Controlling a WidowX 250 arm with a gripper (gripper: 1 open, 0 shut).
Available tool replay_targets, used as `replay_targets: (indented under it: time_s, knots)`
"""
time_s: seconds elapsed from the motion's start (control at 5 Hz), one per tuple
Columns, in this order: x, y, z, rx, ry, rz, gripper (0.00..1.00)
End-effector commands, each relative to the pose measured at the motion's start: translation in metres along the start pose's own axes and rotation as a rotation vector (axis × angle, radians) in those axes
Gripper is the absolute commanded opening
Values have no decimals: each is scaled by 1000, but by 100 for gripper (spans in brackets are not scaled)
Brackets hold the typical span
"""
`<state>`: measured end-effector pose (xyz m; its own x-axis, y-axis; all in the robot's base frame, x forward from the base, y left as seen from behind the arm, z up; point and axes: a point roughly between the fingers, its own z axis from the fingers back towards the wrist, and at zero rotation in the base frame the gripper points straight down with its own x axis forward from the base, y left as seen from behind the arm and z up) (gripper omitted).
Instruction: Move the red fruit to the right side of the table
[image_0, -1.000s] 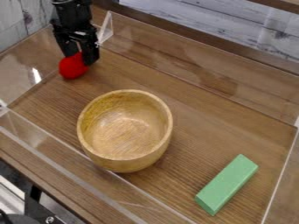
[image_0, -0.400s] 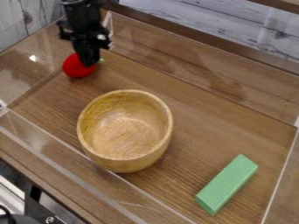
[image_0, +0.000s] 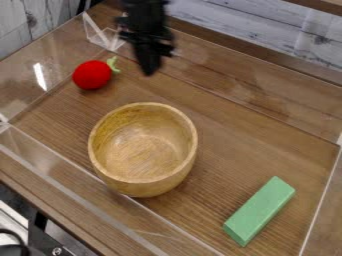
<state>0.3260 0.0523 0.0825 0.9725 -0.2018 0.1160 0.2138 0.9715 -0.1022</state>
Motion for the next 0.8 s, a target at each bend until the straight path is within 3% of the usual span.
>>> replay_targets:
  time_s: [0.0, 0.2, 0.4, 0.6]
  knots:
    - [13, -6, 24, 25, -71, -61, 0]
    - [6, 19, 33, 45, -64, -22, 100]
    - [-1, 47, 42, 65, -56, 26, 100]
    - [-15, 70, 40, 84, -41, 53, 100]
